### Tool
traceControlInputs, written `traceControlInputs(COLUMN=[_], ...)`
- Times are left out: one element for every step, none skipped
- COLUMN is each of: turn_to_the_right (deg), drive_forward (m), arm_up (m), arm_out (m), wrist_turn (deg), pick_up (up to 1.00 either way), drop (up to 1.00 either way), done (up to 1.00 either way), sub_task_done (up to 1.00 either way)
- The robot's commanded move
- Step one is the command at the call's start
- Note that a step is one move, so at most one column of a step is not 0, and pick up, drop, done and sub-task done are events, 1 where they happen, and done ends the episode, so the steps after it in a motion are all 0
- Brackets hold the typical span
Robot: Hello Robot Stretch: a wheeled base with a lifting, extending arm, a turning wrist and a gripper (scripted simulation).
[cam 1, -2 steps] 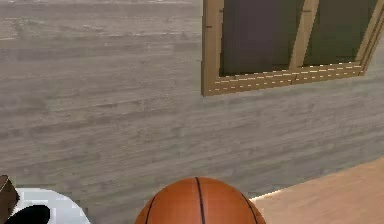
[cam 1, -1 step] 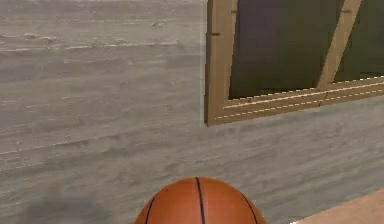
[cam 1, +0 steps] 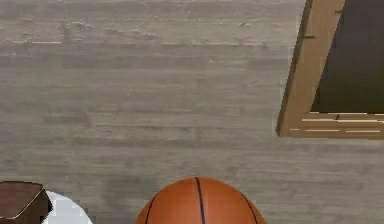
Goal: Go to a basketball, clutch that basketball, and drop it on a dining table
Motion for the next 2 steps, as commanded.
traceControlInputs(turn_to_the_right=[18.0, -15.0], drive_forward=[0.0, 0.0], arm_up=[0.0, 0.0], arm_out=[0.0, 0.0], wrist_turn=[0.0, 0.0], pick_up=[0.0, 0.0], drop=[0.0, 0.0], done=[0.0, 0.0], sub_task_done=[0.0, 0.0])
